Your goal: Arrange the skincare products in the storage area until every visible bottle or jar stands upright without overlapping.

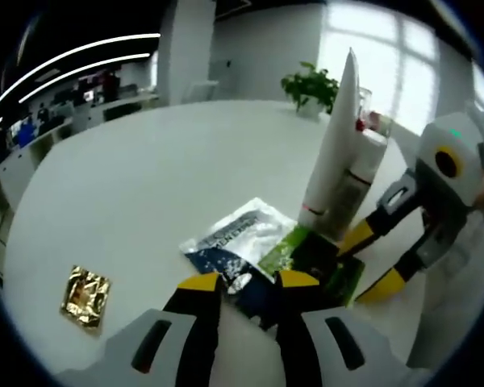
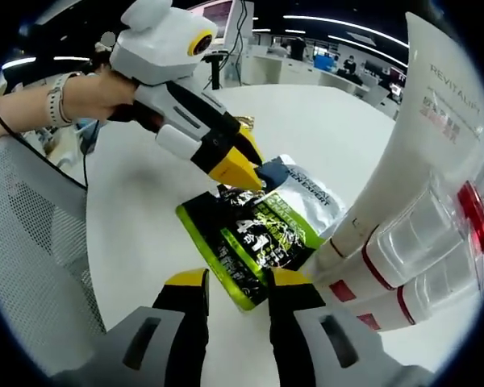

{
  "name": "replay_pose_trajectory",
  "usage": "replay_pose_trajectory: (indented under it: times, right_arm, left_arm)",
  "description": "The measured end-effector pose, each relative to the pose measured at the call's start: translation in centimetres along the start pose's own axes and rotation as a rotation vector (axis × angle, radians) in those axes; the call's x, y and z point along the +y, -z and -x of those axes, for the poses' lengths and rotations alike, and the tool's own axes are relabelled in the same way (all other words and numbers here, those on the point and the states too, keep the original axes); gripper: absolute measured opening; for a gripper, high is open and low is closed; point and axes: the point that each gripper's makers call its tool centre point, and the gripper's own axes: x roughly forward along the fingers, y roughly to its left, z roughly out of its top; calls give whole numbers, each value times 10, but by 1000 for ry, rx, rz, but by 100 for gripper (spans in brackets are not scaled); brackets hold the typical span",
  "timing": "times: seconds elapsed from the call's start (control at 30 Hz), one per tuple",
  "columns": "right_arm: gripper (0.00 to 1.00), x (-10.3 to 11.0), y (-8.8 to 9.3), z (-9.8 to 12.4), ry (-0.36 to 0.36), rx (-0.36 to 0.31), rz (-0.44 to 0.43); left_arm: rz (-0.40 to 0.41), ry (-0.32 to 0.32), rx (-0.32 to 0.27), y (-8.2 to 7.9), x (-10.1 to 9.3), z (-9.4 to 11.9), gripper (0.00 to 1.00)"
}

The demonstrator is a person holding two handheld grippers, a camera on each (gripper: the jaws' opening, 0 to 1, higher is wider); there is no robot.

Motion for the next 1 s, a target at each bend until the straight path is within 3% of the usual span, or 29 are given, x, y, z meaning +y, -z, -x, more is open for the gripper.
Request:
replay_pose_trajectory:
  times: [0.1, 0.2, 0.33, 0.57, 1.0]
  right_arm:
    - [29, 2, -1, 3, -6, -6, -9]
    - [30, 2, 1, 1, -2, -5, -15]
    - [30, 4, 2, 0, -9, 5, -14]
    - [29, 3, 2, -1, -13, 5, -26]
    - [28, 0, 3, -2, -15, 7, -37]
  left_arm:
    - [14, -17, -5, -1, 6, 3, 22]
    - [63, 13, 4, 1, 1, 4, 22]
    - [39, 25, 49, 12, -5, 0, 23]
    - [47, -1, 44, 12, 4, 3, 22]
    - [52, 30, 56, 14, -5, 0, 22]
